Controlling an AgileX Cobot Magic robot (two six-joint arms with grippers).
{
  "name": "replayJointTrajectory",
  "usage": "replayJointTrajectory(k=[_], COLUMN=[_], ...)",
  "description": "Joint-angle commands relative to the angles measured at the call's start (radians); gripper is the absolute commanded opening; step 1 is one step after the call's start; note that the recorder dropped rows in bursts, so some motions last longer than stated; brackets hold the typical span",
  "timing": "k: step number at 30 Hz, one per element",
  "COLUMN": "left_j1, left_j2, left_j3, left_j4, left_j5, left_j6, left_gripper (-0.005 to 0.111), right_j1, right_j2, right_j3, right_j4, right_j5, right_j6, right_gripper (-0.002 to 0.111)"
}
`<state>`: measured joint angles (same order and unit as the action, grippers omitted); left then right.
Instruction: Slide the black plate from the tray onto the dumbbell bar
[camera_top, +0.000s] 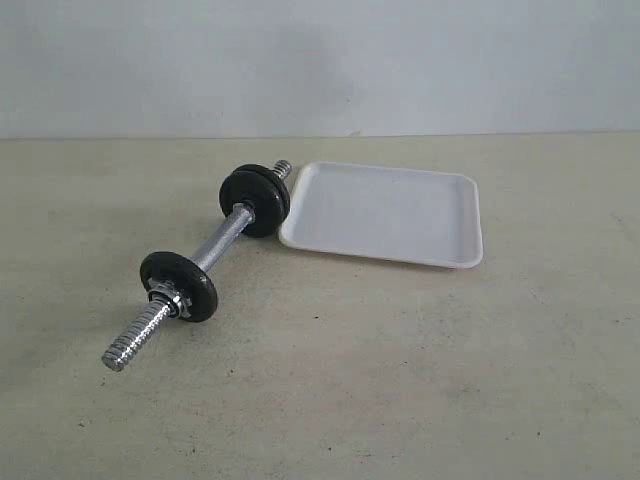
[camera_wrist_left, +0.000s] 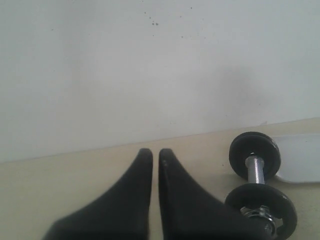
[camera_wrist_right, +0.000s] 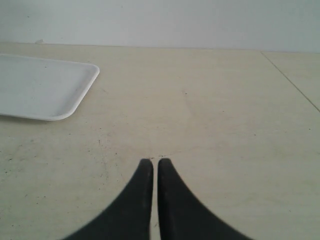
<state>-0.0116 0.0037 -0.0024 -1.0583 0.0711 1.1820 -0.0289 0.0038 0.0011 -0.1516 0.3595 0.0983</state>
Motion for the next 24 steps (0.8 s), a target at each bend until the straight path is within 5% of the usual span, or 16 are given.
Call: replayJointTrajectory(k=[1,10,13,19,24], left_j1=[0.002,0.002,0.002,0.002,0.017], left_j2=[-0.004,-0.004,-0.004,-0.004,-0.004], left_j3=[0.002,0.002,0.002,0.002,0.002], left_j4=[0.238,0.683,0.649,0.189,0.295], left_j5=[0.009,-0.077,-0.132,-0.332,-0.306], left_j6=[-0.059,-0.617,-0.618,-0.516,-0.490], left_gripper=[0.004,0.004,0.004,0.004,0.004], right_j1=[0.000,0.000,0.000,0.000,0.000], right_j2=[-0.004,-0.004,-0.004,-0.004,-0.004], right_j3=[-0.001,-0.001,-0.001,-0.001,-0.001], right_j4=[-0.009,-0.009,-0.009,-0.009,-0.009], right_j5=[-0.004,-0.004,-0.004,-0.004,-0.004], right_j6=[-0.004,-0.004,-0.004,-0.004,-0.004], right_gripper=[0.001,0.001,0.001,0.001,0.001])
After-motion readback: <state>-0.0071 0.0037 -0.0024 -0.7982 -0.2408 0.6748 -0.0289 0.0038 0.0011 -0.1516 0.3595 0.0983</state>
